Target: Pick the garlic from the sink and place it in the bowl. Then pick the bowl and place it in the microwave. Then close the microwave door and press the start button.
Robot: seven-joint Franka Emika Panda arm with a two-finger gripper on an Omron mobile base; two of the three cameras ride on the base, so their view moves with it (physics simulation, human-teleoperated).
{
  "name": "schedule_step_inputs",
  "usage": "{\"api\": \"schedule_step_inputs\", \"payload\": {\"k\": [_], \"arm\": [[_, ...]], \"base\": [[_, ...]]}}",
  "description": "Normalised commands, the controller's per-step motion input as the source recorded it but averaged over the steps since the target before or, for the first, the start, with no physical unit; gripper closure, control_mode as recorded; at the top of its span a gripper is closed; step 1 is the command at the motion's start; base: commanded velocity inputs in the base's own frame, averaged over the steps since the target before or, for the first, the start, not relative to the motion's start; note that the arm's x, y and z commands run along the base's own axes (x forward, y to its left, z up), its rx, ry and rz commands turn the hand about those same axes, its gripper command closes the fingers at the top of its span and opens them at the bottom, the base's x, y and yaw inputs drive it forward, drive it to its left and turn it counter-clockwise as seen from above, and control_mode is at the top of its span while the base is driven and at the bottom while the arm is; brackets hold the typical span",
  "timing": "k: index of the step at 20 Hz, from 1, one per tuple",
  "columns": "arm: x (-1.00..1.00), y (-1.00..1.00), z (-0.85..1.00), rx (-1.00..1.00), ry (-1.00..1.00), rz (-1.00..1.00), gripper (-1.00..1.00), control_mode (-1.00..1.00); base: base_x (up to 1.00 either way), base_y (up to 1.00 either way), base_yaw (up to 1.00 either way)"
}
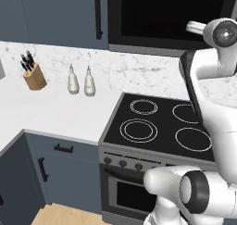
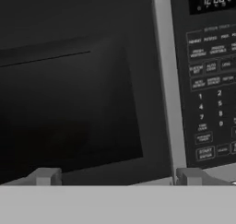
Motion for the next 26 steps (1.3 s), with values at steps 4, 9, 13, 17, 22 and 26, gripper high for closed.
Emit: {"api": "schedule_step_inputs", "payload": {"k": [4, 9, 13, 17, 22, 26], "arm": [[-0.97, 0.04, -0.29, -0.18, -0.26, 0.02, 1.0, -1.0], [-0.68, 0.0, -0.21, 0.0, -0.04, 0.0, 1.0, -1.0], [-0.26, -0.06, -0.15, 0.0, 0.0, 0.0, 1.0, -1.0], [-0.04, -0.15, -0.23, 0.0, 0.03, 0.0, 1.0, -1.0], [0.0, -0.43, -0.03, 0.0, 0.0, 0.03, 1.0, -1.0], [0.15, -0.16, 0.0, 0.0, 0.04, 0.0, 1.0, -1.0]], "base": [[0.0, 0.0, 0.0], [0.0, 0.0, 0.0], [0.0, 0.0, 0.0], [0.0, 0.0, 0.0], [0.0, 0.0, 0.0], [0.0, 0.0, 0.0]]}}
